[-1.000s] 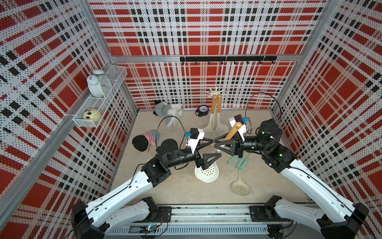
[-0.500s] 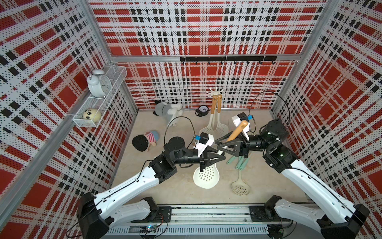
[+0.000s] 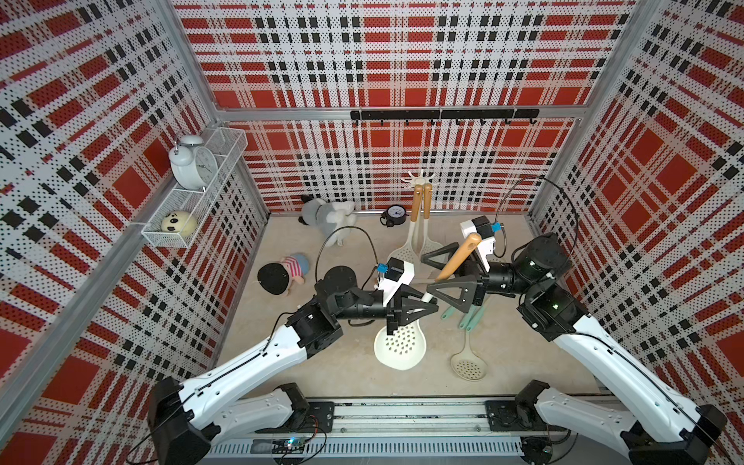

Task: Hang the skimmer on the kitchen utensil rack
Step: Pick up the skimmer from the center of the board.

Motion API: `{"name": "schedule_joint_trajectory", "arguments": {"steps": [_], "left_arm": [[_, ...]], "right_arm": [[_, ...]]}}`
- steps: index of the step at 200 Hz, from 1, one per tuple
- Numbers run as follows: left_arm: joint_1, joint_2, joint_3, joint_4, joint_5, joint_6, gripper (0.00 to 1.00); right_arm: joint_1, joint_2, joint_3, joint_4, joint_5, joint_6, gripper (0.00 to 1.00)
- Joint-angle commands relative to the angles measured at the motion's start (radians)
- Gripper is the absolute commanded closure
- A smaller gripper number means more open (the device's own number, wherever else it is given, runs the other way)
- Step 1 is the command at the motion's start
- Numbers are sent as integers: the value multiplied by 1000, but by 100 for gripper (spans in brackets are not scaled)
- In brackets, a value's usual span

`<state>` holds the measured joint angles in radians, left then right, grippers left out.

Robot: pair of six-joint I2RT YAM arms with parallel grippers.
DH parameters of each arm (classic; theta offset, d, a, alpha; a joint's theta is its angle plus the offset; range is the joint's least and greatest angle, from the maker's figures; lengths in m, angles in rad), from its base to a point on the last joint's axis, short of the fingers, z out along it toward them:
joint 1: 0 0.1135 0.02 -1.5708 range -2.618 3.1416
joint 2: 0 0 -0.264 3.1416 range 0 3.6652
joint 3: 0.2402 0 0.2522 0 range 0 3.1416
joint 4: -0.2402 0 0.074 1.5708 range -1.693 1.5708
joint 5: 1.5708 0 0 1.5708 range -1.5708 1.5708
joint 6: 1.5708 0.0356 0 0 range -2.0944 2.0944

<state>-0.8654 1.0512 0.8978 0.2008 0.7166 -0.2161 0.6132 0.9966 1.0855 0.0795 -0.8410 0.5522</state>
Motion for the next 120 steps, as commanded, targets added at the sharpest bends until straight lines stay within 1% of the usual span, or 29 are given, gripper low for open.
{"name": "schedule_joint_trajectory", "arguments": {"steps": [1, 15, 24, 31, 32, 33, 44, 56, 67, 82, 93, 103, 120], "left_arm": [[-1, -45, -23, 72, -31, -31, 100], [-1, -69, -45, 110, -97, -63, 100], [-1, -83, -56, 126, -192, -100, 100], [-5, -91, -67, 149, -265, -132, 100], [-6, -92, -69, 152, -277, -135, 100], [-8, -94, -70, 154, -284, -137, 100], [-25, -102, -85, 171, -443, -194, 100], [-59, -106, -99, 183, -613, -220, 100], [-103, -109, -113, 194, -750, -220, 100], [-171, -95, -105, 194, -934, -188, 100], [-230, -74, -84, 179, -1063, -159, 100], [-281, -51, -62, 170, -1180, -116, 100], [-345, -6, -23, 151, -1332, -84, 100]], "right_arm": [[0, -84, -60, -42, 298, -65, 0], [0, -153, -129, 4, 428, -68, 0], [0, -194, -167, 51, 478, -70, 0], [0, -221, -194, 71, 478, -70, 0], [0, -228, -206, 103, 514, -66, 0], [0, -231, -211, 112, 519, -66, 0], [0, -257, -245, 173, 561, -65, 0], [1, -265, -263, 202, 629, -83, 0], [2, -256, -278, 241, 687, -84, 1], [15, -219, -272, 278, 734, -90, 5], [53, -178, -233, 258, 797, -122, 9], [129, -140, -194, 230, 879, -186, 10], [258, -86, -132, 211, 1031, -302, 11]]}}
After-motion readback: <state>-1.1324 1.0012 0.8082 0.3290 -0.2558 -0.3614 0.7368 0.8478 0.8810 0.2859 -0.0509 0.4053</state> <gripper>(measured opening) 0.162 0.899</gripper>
